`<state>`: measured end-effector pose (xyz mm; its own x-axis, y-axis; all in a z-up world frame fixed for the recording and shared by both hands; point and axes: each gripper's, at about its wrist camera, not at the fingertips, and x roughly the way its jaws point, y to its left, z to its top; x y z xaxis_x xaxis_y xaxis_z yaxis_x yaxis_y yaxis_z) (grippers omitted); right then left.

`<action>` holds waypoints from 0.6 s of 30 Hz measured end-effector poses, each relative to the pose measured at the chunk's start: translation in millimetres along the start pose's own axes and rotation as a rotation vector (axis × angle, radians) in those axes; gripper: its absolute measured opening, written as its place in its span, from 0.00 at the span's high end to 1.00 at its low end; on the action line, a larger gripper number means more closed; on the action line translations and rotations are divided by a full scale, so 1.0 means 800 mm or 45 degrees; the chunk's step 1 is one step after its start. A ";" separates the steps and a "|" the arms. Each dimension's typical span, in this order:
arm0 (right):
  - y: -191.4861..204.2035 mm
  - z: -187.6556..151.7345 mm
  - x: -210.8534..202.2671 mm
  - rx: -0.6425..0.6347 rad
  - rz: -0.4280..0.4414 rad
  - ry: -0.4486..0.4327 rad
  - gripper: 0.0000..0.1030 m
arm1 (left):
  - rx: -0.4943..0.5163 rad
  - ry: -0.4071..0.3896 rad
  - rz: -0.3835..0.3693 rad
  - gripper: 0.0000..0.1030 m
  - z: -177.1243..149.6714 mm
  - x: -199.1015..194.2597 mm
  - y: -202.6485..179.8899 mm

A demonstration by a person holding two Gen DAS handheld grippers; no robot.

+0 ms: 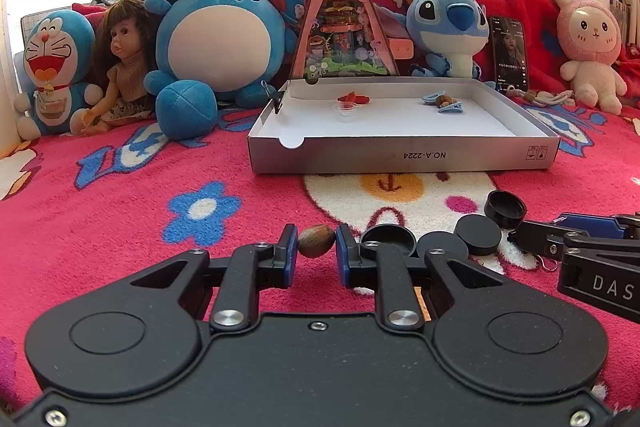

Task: Organize rigid objects
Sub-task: 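Carry the nut with the left tool while the right tool carries the binder clip over the box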

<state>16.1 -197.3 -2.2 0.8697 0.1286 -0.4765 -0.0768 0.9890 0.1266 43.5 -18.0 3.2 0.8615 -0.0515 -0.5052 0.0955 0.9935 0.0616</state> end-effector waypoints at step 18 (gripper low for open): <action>0.015 0.003 -0.006 -0.076 -0.049 -0.018 0.65 | -0.010 -0.014 -0.020 0.81 0.009 -0.006 0.003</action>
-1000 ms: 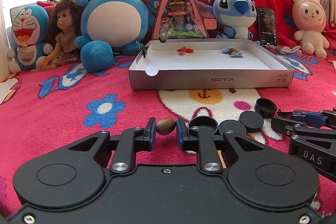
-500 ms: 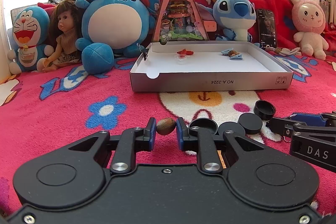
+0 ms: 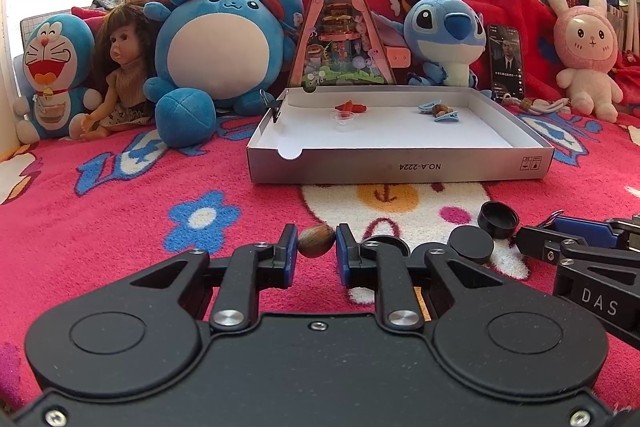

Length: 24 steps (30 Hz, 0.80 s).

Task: Organize rigid objects
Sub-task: 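Carry the nut with the left tool while the right tool carries the binder clip over the box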

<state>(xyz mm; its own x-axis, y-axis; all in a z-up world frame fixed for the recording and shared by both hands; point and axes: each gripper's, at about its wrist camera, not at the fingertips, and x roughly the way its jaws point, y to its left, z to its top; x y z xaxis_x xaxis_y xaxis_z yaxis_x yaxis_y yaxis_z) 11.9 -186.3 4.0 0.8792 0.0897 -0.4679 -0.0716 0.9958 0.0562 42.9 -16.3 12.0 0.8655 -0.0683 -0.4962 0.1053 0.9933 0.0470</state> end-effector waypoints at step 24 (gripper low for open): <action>-0.021 0.067 -0.005 0.048 -0.063 -0.143 0.65 | -0.044 -0.061 -0.112 0.81 0.087 0.014 0.002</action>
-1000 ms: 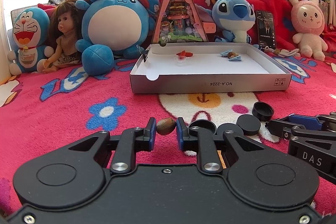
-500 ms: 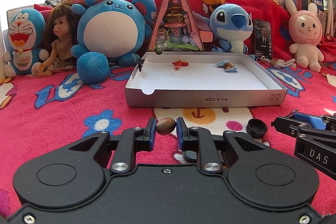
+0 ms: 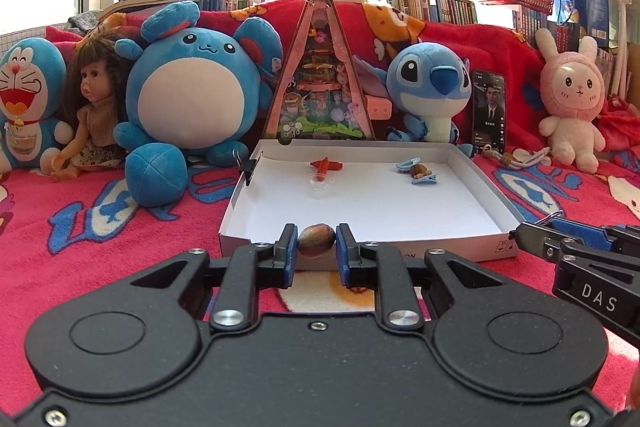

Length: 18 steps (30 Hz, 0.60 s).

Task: Organize rigid objects
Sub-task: 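Carry the nut with the left tool while the right tool carries the binder clip over the box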

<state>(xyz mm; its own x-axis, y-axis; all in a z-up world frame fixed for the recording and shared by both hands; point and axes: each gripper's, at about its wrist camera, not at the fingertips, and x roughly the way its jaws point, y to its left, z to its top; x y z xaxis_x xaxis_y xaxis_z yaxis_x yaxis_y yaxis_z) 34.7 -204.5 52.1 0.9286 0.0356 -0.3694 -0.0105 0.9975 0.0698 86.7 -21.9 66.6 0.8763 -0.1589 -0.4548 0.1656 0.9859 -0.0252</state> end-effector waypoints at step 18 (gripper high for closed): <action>-0.017 0.045 0.067 0.078 -0.037 0.043 0.65 | -0.053 0.059 -0.078 0.81 0.052 0.081 -0.007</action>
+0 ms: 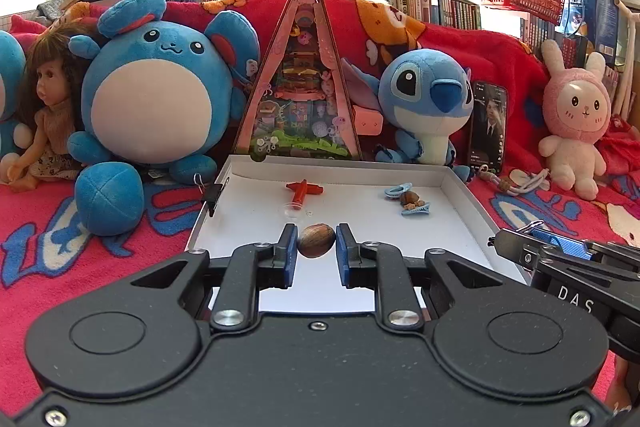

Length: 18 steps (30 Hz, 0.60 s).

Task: Organize rigid objects
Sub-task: 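Carry the nut with the left tool while the right tool carries the binder clip over the box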

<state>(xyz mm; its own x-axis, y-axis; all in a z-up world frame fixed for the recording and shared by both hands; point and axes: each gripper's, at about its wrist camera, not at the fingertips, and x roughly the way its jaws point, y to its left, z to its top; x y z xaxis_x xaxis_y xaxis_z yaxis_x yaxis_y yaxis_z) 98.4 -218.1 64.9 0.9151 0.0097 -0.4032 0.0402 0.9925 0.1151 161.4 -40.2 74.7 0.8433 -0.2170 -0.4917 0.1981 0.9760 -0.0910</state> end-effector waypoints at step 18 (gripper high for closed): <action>-0.020 0.024 0.094 0.126 0.000 0.127 0.65 | -0.007 0.122 0.069 0.81 0.027 0.109 0.006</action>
<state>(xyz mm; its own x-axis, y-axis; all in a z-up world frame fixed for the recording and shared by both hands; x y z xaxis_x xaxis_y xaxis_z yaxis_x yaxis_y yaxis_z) 174.4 -235.8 50.5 0.8707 0.0267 -0.4912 0.0842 0.9757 0.2023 246.9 -54.6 49.7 0.8008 -0.1615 -0.5768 0.1509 0.9863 -0.0667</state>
